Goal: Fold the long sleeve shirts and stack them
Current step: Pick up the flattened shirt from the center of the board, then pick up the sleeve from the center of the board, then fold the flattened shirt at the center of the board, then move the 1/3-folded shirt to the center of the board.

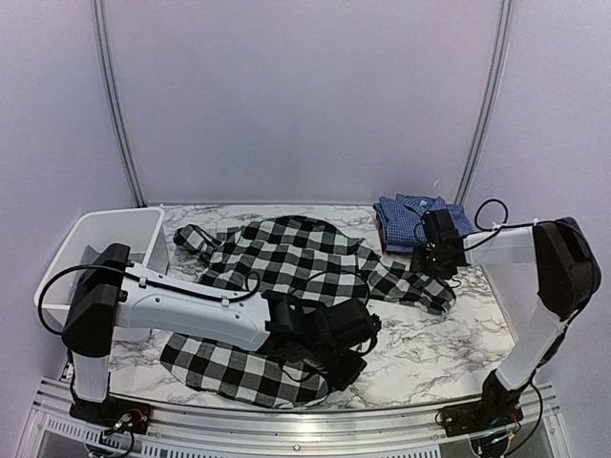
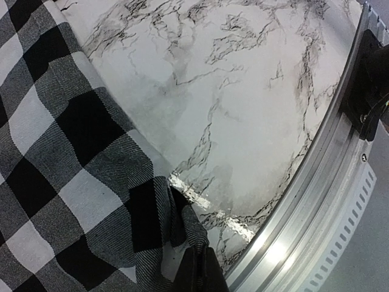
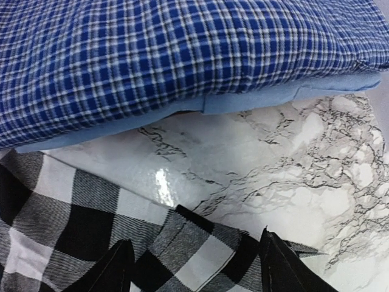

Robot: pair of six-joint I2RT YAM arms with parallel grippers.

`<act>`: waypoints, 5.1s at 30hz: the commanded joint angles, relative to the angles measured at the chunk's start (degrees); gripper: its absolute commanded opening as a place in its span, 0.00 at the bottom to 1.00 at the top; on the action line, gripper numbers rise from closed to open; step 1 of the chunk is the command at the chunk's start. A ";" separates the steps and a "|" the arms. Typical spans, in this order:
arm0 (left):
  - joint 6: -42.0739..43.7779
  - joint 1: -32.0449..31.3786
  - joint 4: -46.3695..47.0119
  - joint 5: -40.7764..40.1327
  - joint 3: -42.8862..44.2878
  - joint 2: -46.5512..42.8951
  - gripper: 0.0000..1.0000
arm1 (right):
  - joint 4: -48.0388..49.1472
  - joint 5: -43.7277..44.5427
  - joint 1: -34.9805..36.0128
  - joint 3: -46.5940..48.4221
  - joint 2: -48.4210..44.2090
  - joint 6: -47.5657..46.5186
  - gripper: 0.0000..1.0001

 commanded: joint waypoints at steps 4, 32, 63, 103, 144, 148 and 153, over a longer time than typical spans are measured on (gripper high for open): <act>1.59 1.87 2.19 6.50 -3.30 -1.40 0.00 | -1.09 3.84 -1.09 2.24 5.24 -1.89 0.64; 3.79 2.32 9.70 15.88 -11.78 -6.89 0.00 | -9.99 9.89 -1.10 16.42 -13.88 -5.63 0.00; -10.72 3.59 17.21 0.75 -30.08 -24.22 0.00 | 19.42 -19.33 9.34 42.80 5.74 -17.40 0.00; -19.73 3.59 12.76 -3.37 -47.50 -37.17 0.00 | 24.86 -30.04 24.07 77.62 33.41 -21.05 0.00; -13.89 3.86 7.04 -4.43 -41.55 -31.45 0.25 | 14.21 -25.45 26.04 40.93 16.98 -10.68 0.00; -14.46 3.86 7.03 -3.46 -42.34 -31.74 0.03 | 13.83 -22.61 26.04 35.43 15.90 -9.32 0.00; -15.13 3.86 6.94 -2.16 -44.32 -33.34 0.00 | 13.59 -17.88 25.56 28.44 15.66 -6.32 0.00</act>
